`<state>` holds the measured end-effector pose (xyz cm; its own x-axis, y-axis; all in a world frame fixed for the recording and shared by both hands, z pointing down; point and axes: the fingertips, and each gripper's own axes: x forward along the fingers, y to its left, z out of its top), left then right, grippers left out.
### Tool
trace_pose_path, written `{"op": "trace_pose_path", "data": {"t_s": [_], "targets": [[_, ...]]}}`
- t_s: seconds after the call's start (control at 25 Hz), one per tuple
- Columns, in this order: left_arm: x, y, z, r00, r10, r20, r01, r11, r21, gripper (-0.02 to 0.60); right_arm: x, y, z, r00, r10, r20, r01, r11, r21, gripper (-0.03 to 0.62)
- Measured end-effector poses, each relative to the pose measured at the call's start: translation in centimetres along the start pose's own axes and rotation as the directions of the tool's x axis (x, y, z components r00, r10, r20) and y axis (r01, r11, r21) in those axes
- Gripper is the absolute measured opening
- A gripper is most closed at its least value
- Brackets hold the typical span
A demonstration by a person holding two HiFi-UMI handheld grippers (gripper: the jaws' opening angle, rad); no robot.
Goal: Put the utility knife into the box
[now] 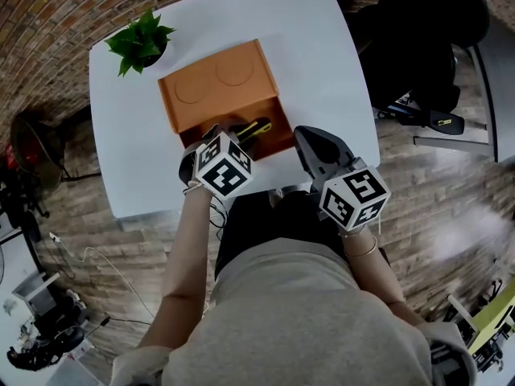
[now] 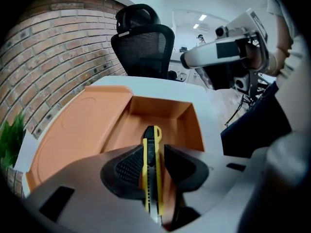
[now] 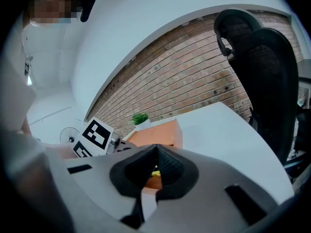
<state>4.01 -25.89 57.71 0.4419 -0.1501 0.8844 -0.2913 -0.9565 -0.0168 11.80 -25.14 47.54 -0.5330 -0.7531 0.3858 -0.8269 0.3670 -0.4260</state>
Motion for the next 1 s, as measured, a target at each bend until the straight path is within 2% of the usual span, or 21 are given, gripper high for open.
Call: {"op": "trace_pose_path", "data": {"t_s": [0.12,0.2,0.32,0.44,0.56,0.72,0.84,0.92,1.0], "targets": [[-1.0,0.0,0.6,0.999,0.02,0.035,-0.02,1.0,-0.007,0.112,-0.3,0.5,0.5,1.0,0.007,0.013,-0.007,1.0,-0.018,-0.002],[-2.1,0.4,1.2,0.996,0.042,0.077,-0.039,0.998,-0.039,0.112,-0.5,0.9,0.9,1.0,0.016,0.019,-0.015,0.999,-0.034,-0.002],[-4.3,1.2,1.8,0.984,0.084,0.156,-0.062,0.988,-0.141,0.112,-0.5,1.6,1.3,0.999,0.033,0.017,-0.032,0.998,-0.061,-0.002],[-6.9,2.4,2.3,0.957,0.13,0.259,-0.062,0.964,-0.257,0.11,-0.4,2.0,2.1,0.999,0.046,0.024,-0.043,0.995,-0.09,-0.002],[-9.9,3.2,2.7,0.91,0.175,0.376,-0.022,0.926,-0.377,0.082,-0.1,2.8,2.8,0.998,0.061,0.021,-0.058,0.99,-0.132,-0.002],[-14.5,4.4,3.2,0.808,0.269,0.524,0.044,0.86,-0.508,0.036,0.4,4.1,3.6,0.995,0.097,0.005,-0.094,0.977,-0.189,-0.002],[-17.3,4.8,3.4,0.732,0.34,0.59,0.06,0.83,-0.554,0.011,0.6,5.2,4.6,0.993,0.121,0.015,-0.115,0.968,-0.222,-0.002],[-18.3,4.3,3.3,0.7,0.358,0.618,0.086,0.816,-0.571,0.008,0.7,6.1,5.3,0.989,0.146,0.033,-0.134,0.964,-0.228,-0.002],[-18.4,3.3,3.1,0.679,0.363,0.638,0.119,0.803,-0.584,0.006,0.6,7.0,5.8,0.984,0.174,0.042,-0.159,0.958,-0.238,-0.002]]}}
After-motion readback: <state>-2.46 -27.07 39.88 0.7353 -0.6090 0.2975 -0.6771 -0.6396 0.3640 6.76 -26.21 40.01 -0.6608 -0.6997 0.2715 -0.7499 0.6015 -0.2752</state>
